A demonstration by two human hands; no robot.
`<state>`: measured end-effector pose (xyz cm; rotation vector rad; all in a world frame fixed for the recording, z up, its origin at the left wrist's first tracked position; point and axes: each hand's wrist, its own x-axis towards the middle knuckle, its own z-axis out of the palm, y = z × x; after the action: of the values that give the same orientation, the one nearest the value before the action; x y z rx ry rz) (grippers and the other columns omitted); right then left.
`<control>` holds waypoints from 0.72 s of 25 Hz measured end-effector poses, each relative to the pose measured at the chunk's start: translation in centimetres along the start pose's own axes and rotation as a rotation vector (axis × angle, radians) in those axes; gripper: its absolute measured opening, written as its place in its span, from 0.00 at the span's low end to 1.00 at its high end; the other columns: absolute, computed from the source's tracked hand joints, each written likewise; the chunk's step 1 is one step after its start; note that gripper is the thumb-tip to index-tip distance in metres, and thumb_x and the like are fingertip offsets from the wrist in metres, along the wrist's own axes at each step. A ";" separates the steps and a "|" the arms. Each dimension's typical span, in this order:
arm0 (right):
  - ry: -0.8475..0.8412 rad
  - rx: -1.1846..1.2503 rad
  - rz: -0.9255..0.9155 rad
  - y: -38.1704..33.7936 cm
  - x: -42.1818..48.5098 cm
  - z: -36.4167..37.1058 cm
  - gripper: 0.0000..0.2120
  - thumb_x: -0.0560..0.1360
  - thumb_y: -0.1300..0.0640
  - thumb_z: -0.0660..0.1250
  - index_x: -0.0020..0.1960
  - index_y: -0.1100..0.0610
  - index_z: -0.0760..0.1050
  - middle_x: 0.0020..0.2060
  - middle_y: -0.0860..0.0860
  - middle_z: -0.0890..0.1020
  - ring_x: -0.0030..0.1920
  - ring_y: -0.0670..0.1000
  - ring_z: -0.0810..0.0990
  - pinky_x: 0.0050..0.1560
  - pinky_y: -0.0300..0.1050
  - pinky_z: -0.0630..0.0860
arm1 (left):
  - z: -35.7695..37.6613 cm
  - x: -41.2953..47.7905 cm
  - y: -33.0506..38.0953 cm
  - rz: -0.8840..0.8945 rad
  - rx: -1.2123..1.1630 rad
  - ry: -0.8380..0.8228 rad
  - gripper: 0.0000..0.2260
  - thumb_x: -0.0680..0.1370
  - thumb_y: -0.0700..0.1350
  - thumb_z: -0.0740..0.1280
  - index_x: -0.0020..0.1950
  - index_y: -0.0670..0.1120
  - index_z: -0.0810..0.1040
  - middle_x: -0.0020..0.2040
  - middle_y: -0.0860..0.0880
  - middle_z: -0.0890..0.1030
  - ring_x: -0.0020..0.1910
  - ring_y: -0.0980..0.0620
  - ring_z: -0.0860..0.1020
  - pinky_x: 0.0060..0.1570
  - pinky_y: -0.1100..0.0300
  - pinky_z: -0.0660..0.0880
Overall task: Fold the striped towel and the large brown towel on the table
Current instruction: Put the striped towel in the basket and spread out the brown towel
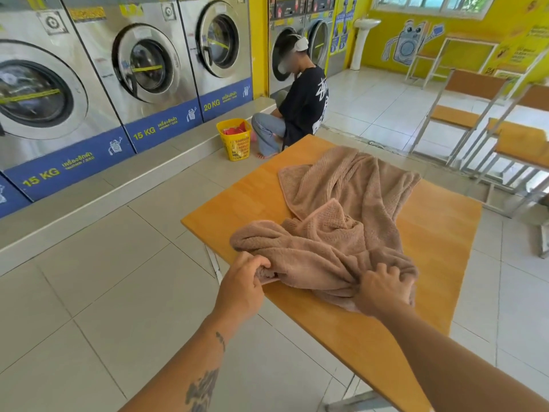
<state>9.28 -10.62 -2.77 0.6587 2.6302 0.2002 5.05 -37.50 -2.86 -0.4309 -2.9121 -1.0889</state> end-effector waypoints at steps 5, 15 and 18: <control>0.079 0.133 0.265 8.2 2.1 -1.3 0.22 0.74 0.46 0.57 0.65 0.47 0.76 0.66 0.54 0.74 0.67 0.61 0.70 0.66 0.59 0.66 | -1.3 -0.8 -2.6 -0.249 0.043 0.085 0.12 0.74 0.31 0.61 0.47 0.48 0.71 0.49 0.50 0.70 0.42 0.46 0.74 0.38 0.51 0.74; -0.025 0.521 -0.452 -3.2 -1.2 -5.1 0.39 0.69 0.53 0.64 0.77 0.43 0.55 0.73 0.52 0.66 0.73 0.60 0.61 0.70 0.66 0.63 | 0.2 2.4 -0.3 -0.577 -0.356 -0.181 0.17 0.77 0.42 0.65 0.62 0.56 0.68 0.53 0.51 0.77 0.45 0.54 0.76 0.35 0.61 0.69; -0.108 0.301 -0.439 -4.5 -1.9 -2.9 0.25 0.72 0.54 0.61 0.68 0.43 0.69 0.68 0.52 0.68 0.72 0.61 0.61 0.69 0.68 0.59 | 1.6 2.2 0.3 -0.529 -0.233 -0.362 0.17 0.75 0.42 0.67 0.57 0.59 0.68 0.48 0.55 0.77 0.45 0.54 0.77 0.38 0.61 0.74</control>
<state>7.71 -15.58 -0.55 0.1603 2.6427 -0.3552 3.18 -35.75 -3.65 0.1903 -3.3318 -1.5657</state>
